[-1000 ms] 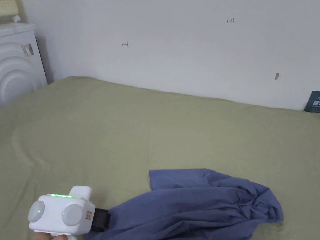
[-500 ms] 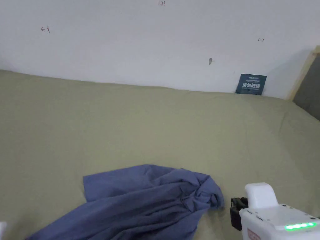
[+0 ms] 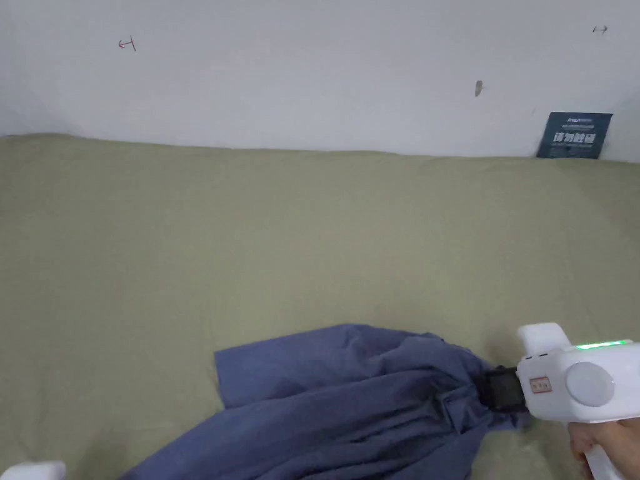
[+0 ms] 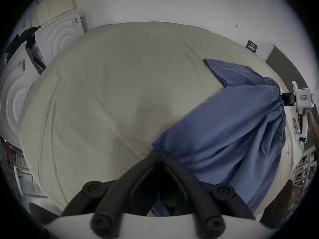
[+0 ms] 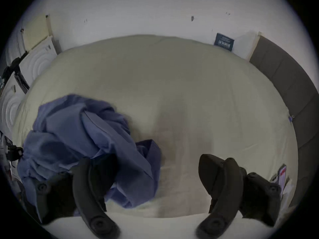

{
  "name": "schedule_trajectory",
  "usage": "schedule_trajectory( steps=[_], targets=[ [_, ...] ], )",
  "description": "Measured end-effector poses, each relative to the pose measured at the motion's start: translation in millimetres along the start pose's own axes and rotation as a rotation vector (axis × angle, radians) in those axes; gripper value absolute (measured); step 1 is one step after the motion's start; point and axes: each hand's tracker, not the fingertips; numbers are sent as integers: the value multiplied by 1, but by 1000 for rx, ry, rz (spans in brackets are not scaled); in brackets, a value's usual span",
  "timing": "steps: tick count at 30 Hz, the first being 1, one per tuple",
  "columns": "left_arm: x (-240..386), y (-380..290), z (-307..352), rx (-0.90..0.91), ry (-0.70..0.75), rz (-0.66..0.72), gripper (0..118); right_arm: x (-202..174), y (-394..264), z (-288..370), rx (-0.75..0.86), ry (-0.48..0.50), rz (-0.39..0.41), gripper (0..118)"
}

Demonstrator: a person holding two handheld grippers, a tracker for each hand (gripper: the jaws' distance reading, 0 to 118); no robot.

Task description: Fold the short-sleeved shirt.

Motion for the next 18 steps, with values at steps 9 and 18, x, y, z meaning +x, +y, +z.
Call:
schedule_trajectory(
  steps=[9,18],
  targets=[
    [-20,23,58,125,24,19,0,10,5,112,202,27,-11,5],
    [-20,88,195,404,61,-4,0,35,6,273,439,0,9,5]
  ],
)
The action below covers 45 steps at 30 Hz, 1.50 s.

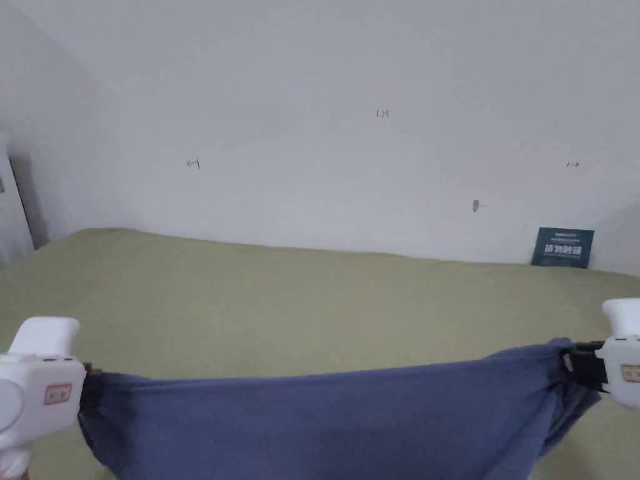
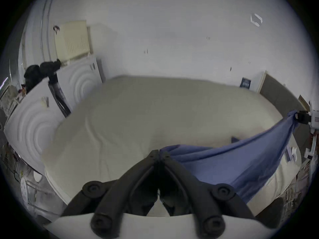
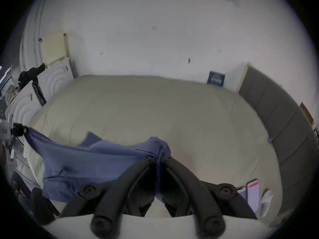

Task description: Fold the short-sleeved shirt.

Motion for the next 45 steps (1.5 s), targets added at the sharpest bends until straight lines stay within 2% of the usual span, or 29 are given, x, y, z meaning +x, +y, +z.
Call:
schedule_trajectory(
  steps=[3,6,12,17,26,33,35,36,41,45],
  targets=[
    [13,37,25,60,-14,-21,0,5,20,33,49,-13,-10,5],
    [28,74,39,114,-17,-27,0,4,43,62,109,-68,16,5],
    [57,147,45,180,-2,-64,0,14,99,82,156,-129,13,5],
    [77,203,30,211,42,-80,0,26,150,69,178,-185,5,5],
    [105,270,-25,277,113,-115,0,38,217,-3,189,-241,2,5],
    [125,278,-99,229,170,-126,0,47,222,-82,158,-262,-10,5],
    [129,272,-123,214,164,-110,0,46,214,-105,106,-277,-24,5],
    [130,266,-133,195,152,-92,0,43,207,-115,83,-303,-18,5],
    [137,223,-168,127,142,-167,0,42,164,-155,22,-270,3,5],
    [128,180,-178,67,92,-153,0,37,113,-163,-22,-260,32,5]
  ],
)
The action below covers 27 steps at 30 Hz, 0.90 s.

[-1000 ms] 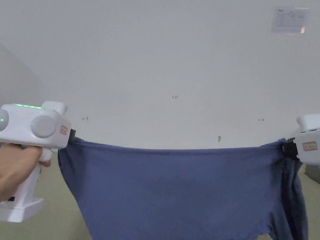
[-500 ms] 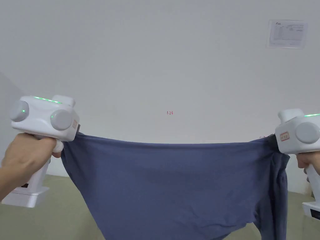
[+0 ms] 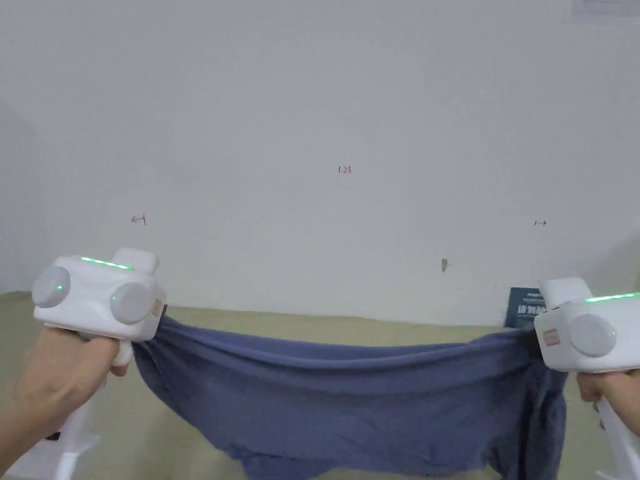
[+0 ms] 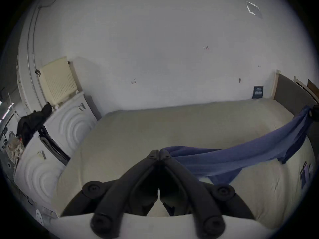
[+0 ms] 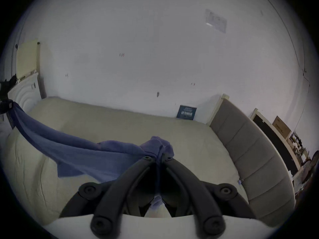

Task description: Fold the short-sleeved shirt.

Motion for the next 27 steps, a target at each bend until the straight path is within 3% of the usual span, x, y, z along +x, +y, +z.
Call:
schedule_trajectory(
  steps=[6,17,27],
  targets=[
    [-17,-84,6,-75,-52,34,0,-1,-99,25,-92,68,-47,5],
    [-41,-238,105,-170,-125,81,0,-5,-272,141,-138,139,-85,5],
    [-55,-343,169,-270,-171,101,0,-5,-374,216,-209,165,-143,5]
  ],
)
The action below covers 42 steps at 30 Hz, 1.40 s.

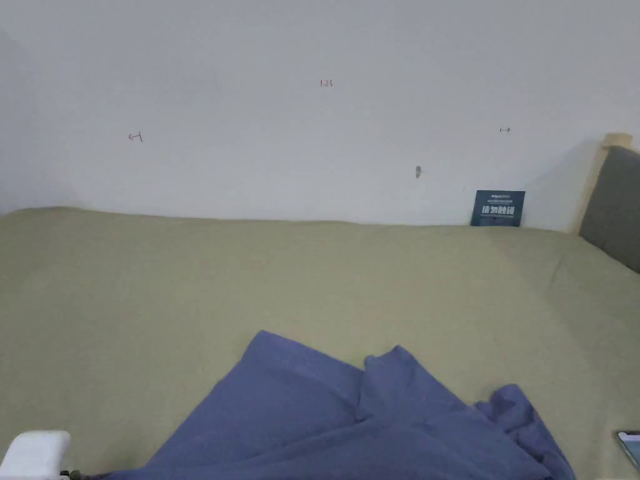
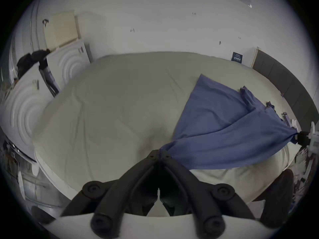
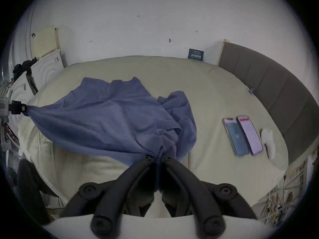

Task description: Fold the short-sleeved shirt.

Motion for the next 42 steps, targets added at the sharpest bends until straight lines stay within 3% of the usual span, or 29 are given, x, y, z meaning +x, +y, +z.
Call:
schedule_trajectory(
  steps=[6,7,8,9,10,11,17,18,19,21,26,27,28,29,30,31,38,39,41,42],
  targets=[
    [-1,-23,-17,-67,-29,21,0,-3,-12,-12,-37,-1,-33,8],
    [-2,-25,-18,-69,-33,23,3,-3,-11,-13,-46,3,-40,31],
    [-3,-26,-20,-70,-42,22,19,-3,-11,-12,-48,-3,-53,68],
    [-3,-27,-21,-71,-49,19,53,-3,-11,-11,-47,-14,-59,108],
    [-5,-28,-22,-73,-52,21,101,-2,-11,-12,-63,-18,-66,114],
    [-5,-29,-23,-76,-62,25,112,-2,-13,-6,-54,-19,-70,110],
    [-5,-23,3,-5,-58,77,109,-21,-1,17,5,-22,-61,112],
    [-4,-22,8,1,-61,78,106,-26,-1,21,22,-19,-63,108],
    [-3,-22,12,9,-63,69,84,-31,-1,26,64,-12,-66,83],
    [0,-23,14,34,-40,33,0,-44,0,33,91,-12,-75,0],
    [-10,-26,19,11,-79,59,0,-57,-2,43,92,26,-72,0],
    [-12,-26,17,8,-78,62,1,-60,1,42,91,35,-62,0],
    [-14,-27,14,0,-76,65,17,-62,2,41,90,43,-54,0],
    [-15,-26,11,-15,-77,63,47,-65,2,39,93,42,-49,0],
    [-16,-26,6,-49,-84,54,85,-65,0,41,102,46,-48,0],
    [-17,-27,-4,-92,-93,50,112,-65,0,39,94,58,-47,0],
    [-5,-22,-60,-181,-84,10,108,-72,-8,29,55,76,-34,0],
    [-1,-21,-64,-202,-84,-15,98,-72,-8,27,48,75,-34,0],
    [2,-20,-63,-180,-78,-36,23,-70,-7,23,33,74,-26,0],
    [3,-19,-65,-184,-93,-38,9,-70,-7,22,33,71,-23,0]
  ],
)
